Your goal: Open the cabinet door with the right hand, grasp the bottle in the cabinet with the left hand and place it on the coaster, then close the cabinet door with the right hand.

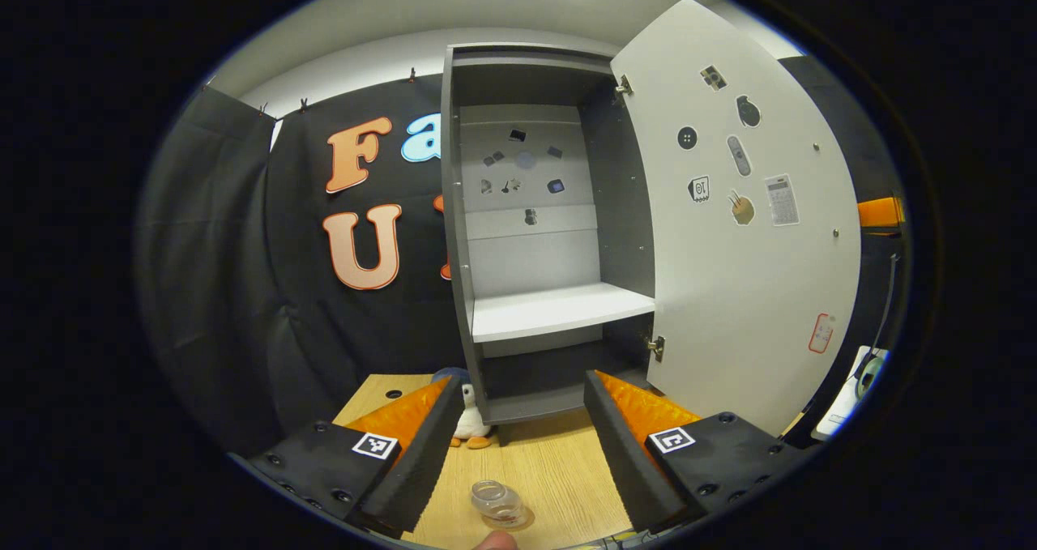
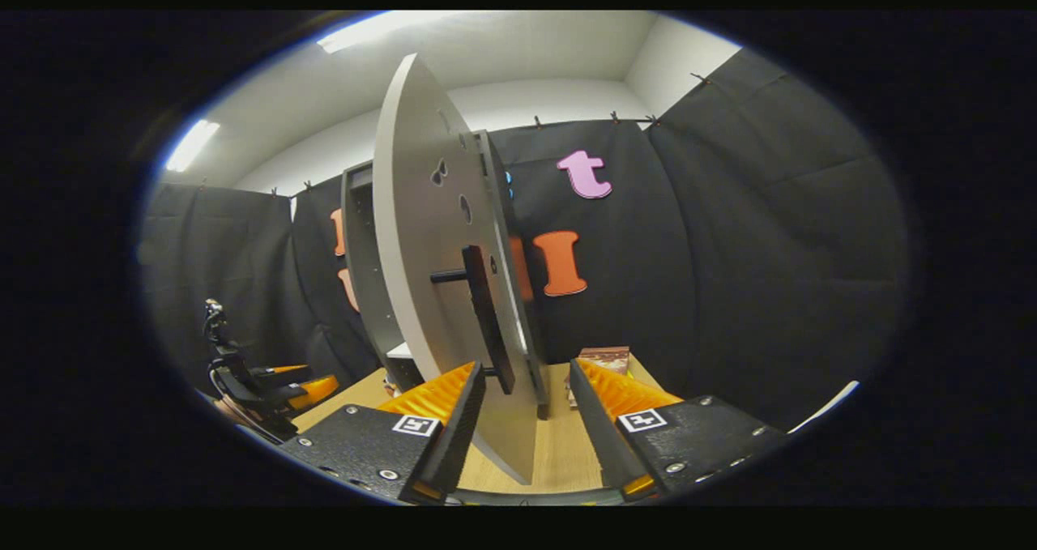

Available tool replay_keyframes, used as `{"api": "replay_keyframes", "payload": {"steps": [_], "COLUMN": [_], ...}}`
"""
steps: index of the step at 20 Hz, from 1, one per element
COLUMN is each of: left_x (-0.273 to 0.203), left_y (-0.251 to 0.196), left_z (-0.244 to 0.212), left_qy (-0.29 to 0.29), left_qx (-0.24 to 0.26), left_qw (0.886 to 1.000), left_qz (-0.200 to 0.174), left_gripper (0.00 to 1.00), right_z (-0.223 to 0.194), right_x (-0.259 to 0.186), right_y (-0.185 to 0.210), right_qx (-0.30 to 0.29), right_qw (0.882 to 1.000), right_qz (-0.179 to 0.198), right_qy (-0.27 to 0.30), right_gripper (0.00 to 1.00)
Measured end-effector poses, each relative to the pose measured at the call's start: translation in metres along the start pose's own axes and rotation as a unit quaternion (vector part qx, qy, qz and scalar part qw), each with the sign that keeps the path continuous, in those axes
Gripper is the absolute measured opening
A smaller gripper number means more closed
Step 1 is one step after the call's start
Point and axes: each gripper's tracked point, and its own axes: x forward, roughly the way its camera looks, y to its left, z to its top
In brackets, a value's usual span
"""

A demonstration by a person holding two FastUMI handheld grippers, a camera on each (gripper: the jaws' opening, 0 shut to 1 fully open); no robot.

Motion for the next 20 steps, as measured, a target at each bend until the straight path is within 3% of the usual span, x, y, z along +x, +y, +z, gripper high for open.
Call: {"api": "replay_keyframes", "payload": {"steps": [5, 12, 19, 20], "left_x": [0.001, 0.014, 0.033, 0.035], "left_y": [0.015, 0.048, 0.071, 0.074], "left_z": [0.001, -0.008, -0.003, -0.003], "left_qy": [0.0, 0.017, 0.015, 0.014], "left_qx": [-0.013, -0.024, -0.033, -0.031], "left_qw": [1.0, 0.999, 0.999, 0.999], "left_qz": [0.008, 0.014, 0.01, 0.008], "left_gripper": [0.97, 0.97, 1.0, 0.97], "right_z": [-0.006, -0.008, -0.022, -0.024], "right_x": [0.015, 0.017, 0.027, 0.03], "right_y": [0.01, 0.029, 0.084, 0.092], "right_qx": [0.006, -0.022, -0.002, 0.0], "right_qw": [1.0, 1.0, 1.0, 1.0], "right_qz": [0.011, -0.015, 0.019, 0.026], "right_qy": [0.003, -0.009, 0.008, 0.012], "right_gripper": [0.66, 0.66, 0.66, 0.66]}}
